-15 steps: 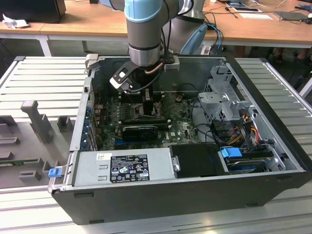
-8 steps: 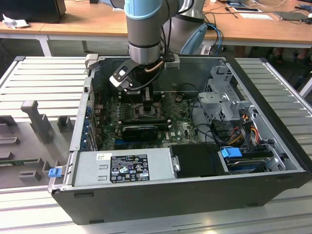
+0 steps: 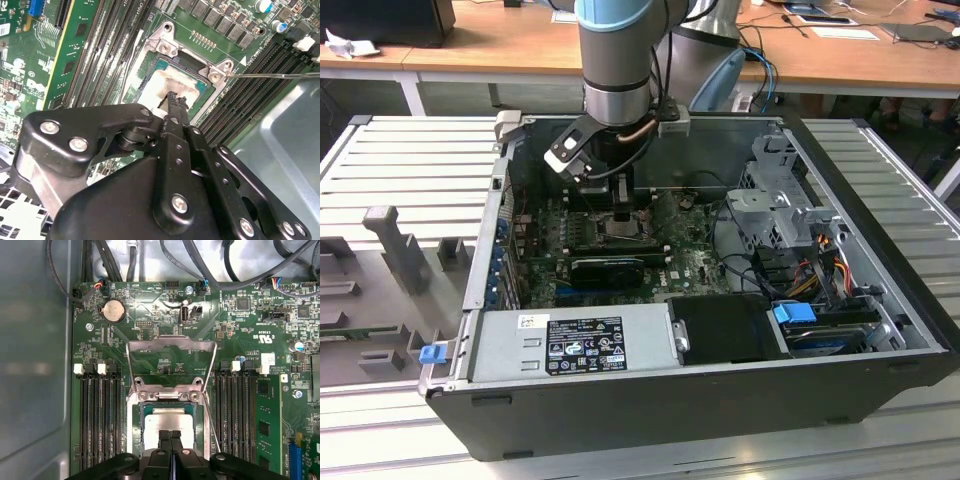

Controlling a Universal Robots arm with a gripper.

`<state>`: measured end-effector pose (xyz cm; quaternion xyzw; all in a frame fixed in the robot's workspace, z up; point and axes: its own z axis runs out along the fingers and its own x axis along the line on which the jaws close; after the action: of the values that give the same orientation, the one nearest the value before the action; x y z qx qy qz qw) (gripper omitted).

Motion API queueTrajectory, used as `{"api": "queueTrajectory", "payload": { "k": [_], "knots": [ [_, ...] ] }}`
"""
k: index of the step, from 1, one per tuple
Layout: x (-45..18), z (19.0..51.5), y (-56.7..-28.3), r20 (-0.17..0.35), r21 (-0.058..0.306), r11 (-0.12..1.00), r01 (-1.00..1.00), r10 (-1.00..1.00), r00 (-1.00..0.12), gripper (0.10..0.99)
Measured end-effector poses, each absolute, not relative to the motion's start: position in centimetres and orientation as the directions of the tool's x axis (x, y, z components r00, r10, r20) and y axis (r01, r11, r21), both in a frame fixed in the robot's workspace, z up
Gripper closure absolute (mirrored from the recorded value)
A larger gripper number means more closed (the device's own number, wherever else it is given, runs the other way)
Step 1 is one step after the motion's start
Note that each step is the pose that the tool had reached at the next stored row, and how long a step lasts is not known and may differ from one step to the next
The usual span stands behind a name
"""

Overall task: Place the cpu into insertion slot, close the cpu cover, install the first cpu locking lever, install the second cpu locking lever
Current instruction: 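Place the cpu into insertion slot, then close the cpu cover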

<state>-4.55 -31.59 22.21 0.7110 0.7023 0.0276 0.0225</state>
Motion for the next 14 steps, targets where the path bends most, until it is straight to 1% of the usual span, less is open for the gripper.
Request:
{"api": "queueTrajectory", "payload": {
  "k": [14],
  "knots": [
    [-3.64,22.83,-31.59,0.008,0.069,-0.013,0.998,1.0,0.013,0.98]
  ]
}}
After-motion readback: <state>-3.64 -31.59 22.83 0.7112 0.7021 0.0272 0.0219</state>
